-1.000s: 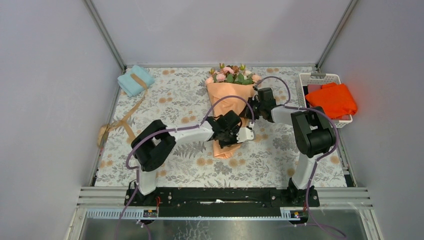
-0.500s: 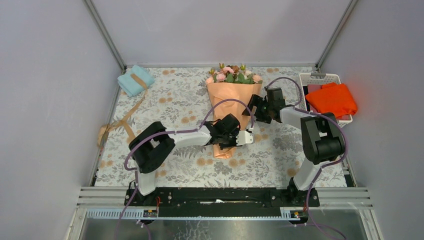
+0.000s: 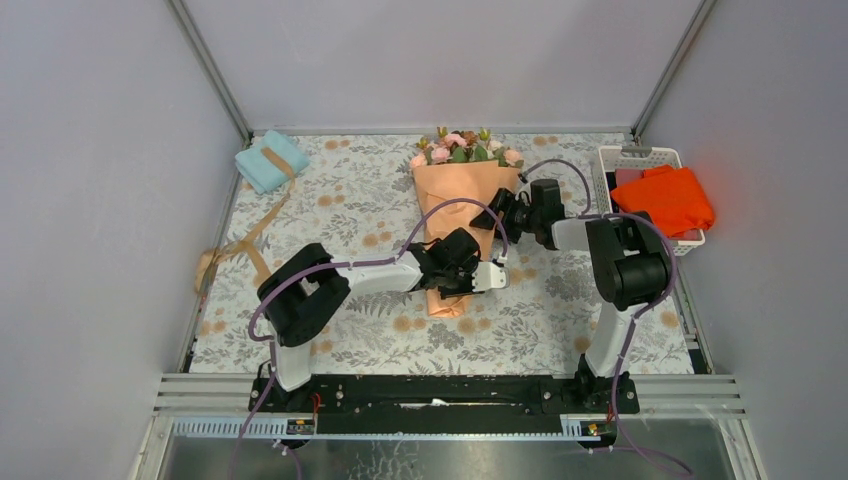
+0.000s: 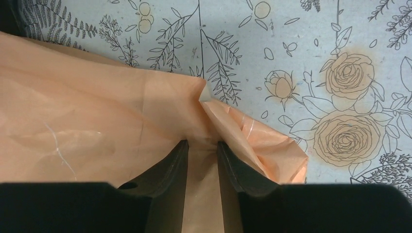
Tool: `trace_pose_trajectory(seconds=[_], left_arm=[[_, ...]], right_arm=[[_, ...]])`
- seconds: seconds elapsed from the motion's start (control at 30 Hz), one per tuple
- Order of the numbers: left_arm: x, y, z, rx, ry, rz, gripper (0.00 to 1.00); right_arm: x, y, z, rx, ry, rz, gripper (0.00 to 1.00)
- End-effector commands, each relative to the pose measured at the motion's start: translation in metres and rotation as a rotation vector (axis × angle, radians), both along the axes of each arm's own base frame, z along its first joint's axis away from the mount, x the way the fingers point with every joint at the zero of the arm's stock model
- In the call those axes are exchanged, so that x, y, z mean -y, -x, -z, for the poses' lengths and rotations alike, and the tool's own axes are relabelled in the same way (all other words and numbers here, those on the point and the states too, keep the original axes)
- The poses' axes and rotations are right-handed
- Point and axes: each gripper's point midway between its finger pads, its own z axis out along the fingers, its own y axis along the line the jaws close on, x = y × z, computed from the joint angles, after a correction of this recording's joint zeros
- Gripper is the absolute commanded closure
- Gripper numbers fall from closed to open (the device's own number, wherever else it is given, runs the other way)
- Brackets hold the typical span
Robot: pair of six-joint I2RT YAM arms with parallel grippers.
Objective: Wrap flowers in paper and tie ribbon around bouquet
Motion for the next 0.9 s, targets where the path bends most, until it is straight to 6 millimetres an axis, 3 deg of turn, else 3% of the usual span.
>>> trace_pose_trajectory(seconds=[0.0, 0.13, 0.2, 0.3, 0.43, 0.5, 0.57, 0.67, 0.7, 0.73, 0.87], left_arm=[[-0.028, 0.028, 0.037, -0.1, -0.121, 0.031, 0.64], [-0.026, 0.027, 0.035, -0.108, -0.126, 0.028, 0.64], [-0.026, 0.029, 0.035, -0.119, -0.126, 0.028, 0.64], [-0.024, 0.039, 0.022, -0.181, -0.108, 0.042, 0.6], [-0.013, 0.063, -0.043, -0.34, -0.018, 0.14, 0.47], [-0.014, 0.059, -0.083, -0.378, 0.056, 0.139, 0.42], [-0.029, 0.034, -0.112, -0.384, 0.12, 0.055, 0.36], [-0.087, -0.037, -0.126, -0.328, 0.136, -0.256, 0.28], [-0.129, -0.07, -0.124, -0.291, 0.116, -0.442, 0.26], [-0.164, -0.091, -0.122, -0.279, 0.108, -0.593, 0.24], [-0.308, -0.131, -0.108, -0.286, 0.146, -1.11, 0.17]], right_arm=[[-0.011, 0.018, 0.018, -0.058, -0.087, -0.028, 0.4], [-0.016, 0.017, 0.012, -0.046, -0.128, -0.046, 0.76], [-0.016, 0.016, 0.013, -0.049, -0.134, -0.039, 1.0], [-0.015, 0.014, 0.013, -0.046, -0.118, -0.034, 1.0], [-0.015, 0.011, 0.012, -0.038, -0.096, -0.049, 1.0], [-0.014, 0.009, 0.01, -0.029, -0.086, -0.056, 1.0], [-0.012, 0.009, 0.008, -0.018, -0.063, -0.066, 1.0], [-0.009, 0.011, 0.006, -0.014, -0.032, -0.073, 1.0], [-0.008, 0.012, 0.006, -0.013, -0.025, -0.076, 1.0], [-0.008, 0.013, 0.005, -0.01, -0.018, -0.081, 1.0], [-0.004, 0.015, 0.005, -0.012, 0.017, -0.095, 1.0]])
